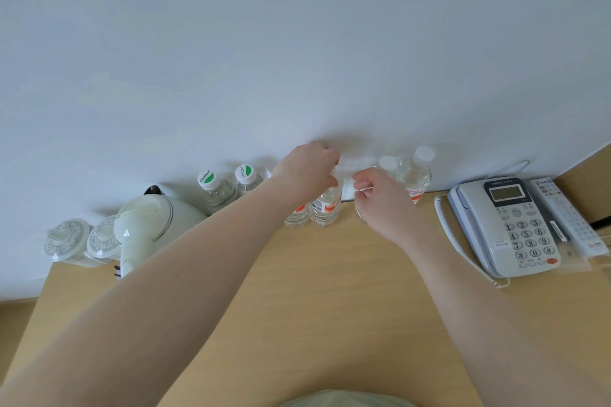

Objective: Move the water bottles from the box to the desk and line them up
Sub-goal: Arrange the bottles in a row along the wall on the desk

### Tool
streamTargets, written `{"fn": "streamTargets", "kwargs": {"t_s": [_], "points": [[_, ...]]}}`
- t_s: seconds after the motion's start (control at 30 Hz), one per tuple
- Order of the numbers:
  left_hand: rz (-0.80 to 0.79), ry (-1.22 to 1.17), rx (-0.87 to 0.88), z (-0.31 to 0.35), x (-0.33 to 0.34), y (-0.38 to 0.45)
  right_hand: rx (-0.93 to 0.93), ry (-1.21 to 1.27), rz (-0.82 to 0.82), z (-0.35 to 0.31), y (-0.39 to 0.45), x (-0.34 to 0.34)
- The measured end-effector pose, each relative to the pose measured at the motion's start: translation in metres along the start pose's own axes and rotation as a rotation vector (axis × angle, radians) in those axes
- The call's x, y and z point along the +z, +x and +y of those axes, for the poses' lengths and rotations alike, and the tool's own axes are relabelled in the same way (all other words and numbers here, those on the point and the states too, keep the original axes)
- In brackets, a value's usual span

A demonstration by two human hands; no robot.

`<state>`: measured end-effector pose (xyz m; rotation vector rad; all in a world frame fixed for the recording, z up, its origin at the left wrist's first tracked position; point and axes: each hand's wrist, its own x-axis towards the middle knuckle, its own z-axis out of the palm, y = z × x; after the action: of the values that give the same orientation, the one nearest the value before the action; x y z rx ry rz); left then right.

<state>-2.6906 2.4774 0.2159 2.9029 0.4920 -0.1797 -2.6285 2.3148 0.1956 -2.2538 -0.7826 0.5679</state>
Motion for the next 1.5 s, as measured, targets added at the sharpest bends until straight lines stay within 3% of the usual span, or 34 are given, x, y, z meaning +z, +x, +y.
{"fn": "streamTargets", "kwargs": {"t_s": [0.6,1.07,1.5], "points": [[-0.01,-0.008,0.036,-0.007,0.002,0.001,0.014,0.024,0.023,0.011,-0.001,0.004],[0.002,0.124,0.048,0.016,-0.007,0.001,0.069,0.002,0.053,0.037,-0.011,-0.014],[0.001,-0.196,0.035,0.068,-0.001,0.029,0.135,0.039,0.113,0.056,-0.009,-0.031]]}}
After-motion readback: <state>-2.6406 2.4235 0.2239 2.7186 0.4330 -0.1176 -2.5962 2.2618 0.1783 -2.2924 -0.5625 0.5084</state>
